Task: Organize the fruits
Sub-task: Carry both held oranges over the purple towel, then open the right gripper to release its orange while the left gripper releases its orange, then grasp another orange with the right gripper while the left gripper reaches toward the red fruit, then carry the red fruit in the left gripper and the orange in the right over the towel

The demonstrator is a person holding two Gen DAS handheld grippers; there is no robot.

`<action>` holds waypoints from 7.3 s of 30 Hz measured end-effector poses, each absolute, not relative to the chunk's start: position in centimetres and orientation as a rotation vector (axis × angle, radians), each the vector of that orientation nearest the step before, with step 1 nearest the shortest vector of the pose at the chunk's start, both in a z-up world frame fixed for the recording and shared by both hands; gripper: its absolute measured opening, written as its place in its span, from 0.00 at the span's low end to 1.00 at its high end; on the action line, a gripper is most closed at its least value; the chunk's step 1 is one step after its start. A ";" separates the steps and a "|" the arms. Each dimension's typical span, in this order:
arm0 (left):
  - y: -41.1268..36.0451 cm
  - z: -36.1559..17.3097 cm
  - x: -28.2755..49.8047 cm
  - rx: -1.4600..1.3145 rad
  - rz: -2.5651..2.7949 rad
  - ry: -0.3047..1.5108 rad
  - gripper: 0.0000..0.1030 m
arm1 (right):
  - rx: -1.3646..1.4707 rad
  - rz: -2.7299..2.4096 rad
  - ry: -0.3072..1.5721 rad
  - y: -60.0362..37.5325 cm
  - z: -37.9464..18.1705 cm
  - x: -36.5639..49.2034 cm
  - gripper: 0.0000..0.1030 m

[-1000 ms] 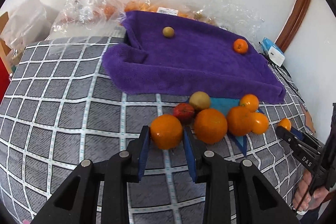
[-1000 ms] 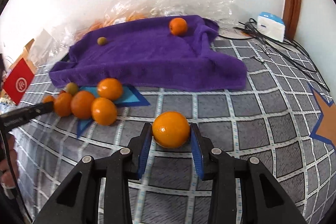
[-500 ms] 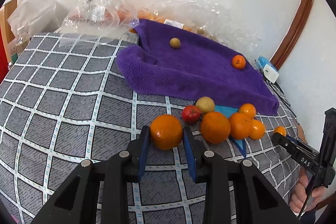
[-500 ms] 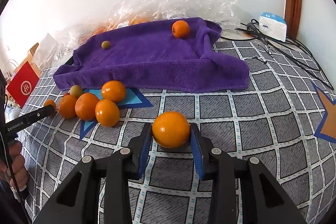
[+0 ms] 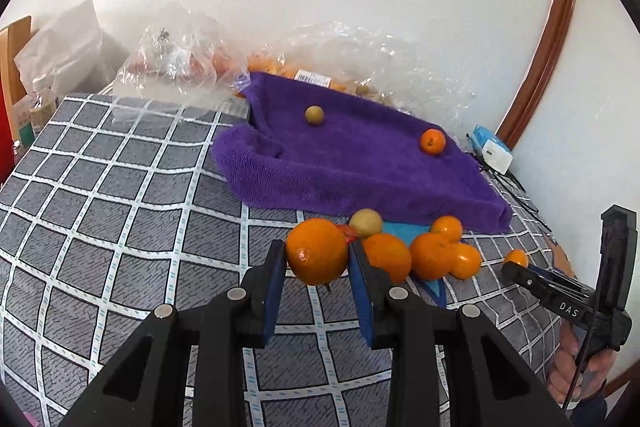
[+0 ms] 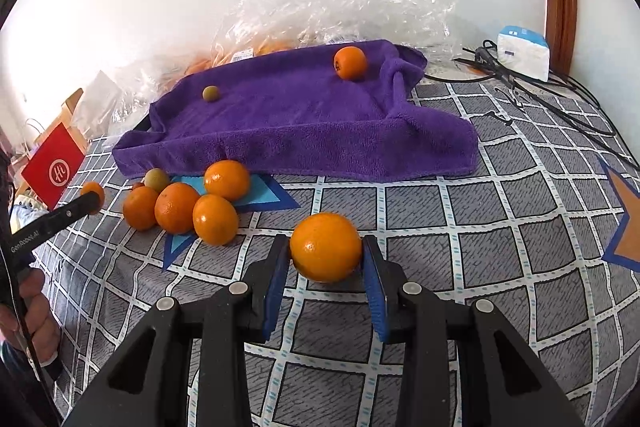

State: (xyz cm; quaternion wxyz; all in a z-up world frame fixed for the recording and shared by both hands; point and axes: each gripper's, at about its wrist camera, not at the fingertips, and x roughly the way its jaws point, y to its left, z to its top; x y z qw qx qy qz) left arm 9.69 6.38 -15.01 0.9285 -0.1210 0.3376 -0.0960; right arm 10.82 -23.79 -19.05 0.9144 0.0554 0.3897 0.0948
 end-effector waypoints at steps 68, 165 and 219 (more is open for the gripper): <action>5.4 -14.9 27.5 -0.252 -0.139 0.741 0.29 | 0.109 0.104 0.783 -23.1 -18.5 27.9 0.35; 4.7 -12.7 14.2 -0.138 -0.186 0.817 0.34 | -0.022 0.277 0.877 -19.0 -18.7 13.9 0.31; 6.9 -5.6 17.7 -0.230 -0.167 0.602 0.22 | 0.073 0.209 0.592 -22.8 -7.0 20.6 0.31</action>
